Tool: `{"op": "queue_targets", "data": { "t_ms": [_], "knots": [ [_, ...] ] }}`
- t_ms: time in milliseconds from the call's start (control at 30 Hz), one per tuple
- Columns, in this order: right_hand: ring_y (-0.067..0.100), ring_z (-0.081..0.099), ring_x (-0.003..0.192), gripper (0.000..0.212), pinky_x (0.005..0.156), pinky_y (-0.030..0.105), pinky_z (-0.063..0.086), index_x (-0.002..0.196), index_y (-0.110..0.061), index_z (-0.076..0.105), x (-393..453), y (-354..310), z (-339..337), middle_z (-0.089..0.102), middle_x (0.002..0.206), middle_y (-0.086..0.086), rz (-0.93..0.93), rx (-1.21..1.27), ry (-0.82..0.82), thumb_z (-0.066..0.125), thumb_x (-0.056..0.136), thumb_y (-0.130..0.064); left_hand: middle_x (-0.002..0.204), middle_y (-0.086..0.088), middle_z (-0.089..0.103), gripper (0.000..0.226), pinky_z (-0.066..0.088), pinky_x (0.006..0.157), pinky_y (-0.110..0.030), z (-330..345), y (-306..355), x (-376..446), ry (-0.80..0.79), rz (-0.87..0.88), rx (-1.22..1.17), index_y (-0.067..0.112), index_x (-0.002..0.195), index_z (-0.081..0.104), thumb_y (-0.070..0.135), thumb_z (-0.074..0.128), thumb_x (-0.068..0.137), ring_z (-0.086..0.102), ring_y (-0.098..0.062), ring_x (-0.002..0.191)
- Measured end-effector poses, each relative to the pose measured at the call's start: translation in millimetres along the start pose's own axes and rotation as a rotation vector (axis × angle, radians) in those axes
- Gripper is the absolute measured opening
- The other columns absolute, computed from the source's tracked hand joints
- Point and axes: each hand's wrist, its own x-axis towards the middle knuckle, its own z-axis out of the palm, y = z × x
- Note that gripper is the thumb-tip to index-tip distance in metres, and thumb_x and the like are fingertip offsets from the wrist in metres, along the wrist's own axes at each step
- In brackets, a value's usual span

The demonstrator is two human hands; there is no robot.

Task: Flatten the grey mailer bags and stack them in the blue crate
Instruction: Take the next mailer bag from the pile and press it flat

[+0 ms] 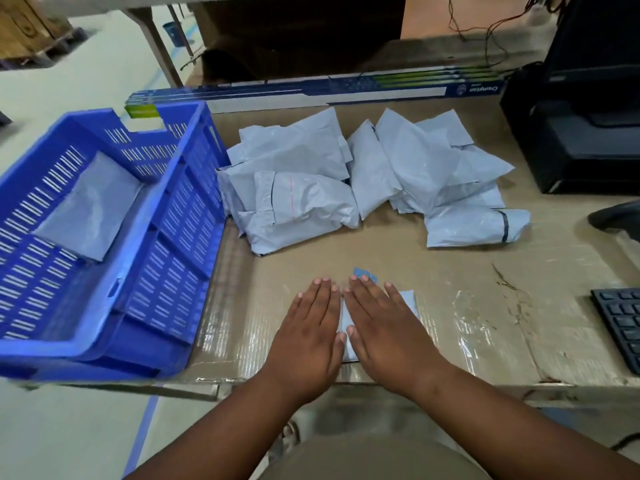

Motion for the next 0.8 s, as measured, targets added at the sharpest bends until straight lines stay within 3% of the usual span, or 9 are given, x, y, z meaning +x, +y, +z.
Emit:
{"op": "queue_targets", "data": {
  "t_ms": [533, 700, 800],
  "knots": [
    [0.017, -0.004, 0.164, 0.068, 0.132, 0.048, 0.007, 0.169, -0.019, 0.012, -0.1, 4.2, 0.9, 0.005, 0.178, 0.002, 0.008, 0.053, -0.043, 0.019, 0.109, -0.050, 0.176, -0.014, 0.015, 0.068, 0.020, 0.129, -0.052, -0.4, 5.0, 3.4, 0.019, -0.012, 0.005, 0.006, 0.167, 0.023, 0.041, 0.030, 0.109, 0.007, -0.027, 0.164],
    [0.019, 0.004, 0.164, 0.066, 0.132, 0.050, 0.011, 0.166, -0.014, 0.027, -20.4, 21.4, -12.7, 0.014, 0.177, 0.006, 0.097, 0.026, 0.043, 0.030, 0.108, -0.044, 0.175, -0.013, 0.019, 0.067, 0.016, 0.131, -0.050, -12.3, 33.3, 12.6, 0.072, 0.128, -0.020, 0.006, 0.165, 0.029, 0.035, 0.036, 0.105, 0.009, -0.026, 0.164],
    [0.021, 0.003, 0.164, 0.068, 0.132, 0.050, 0.015, 0.167, -0.014, 0.022, -38.0, 35.8, -5.1, 0.010, 0.177, 0.007, 0.101, 0.020, 0.005, 0.028, 0.109, -0.048, 0.174, -0.015, 0.022, 0.068, 0.018, 0.128, -0.056, -4.0, 47.9, 15.7, 0.029, 0.169, 0.000, 0.005, 0.164, 0.031, 0.038, 0.038, 0.105, 0.011, -0.028, 0.164]
  ]
}}
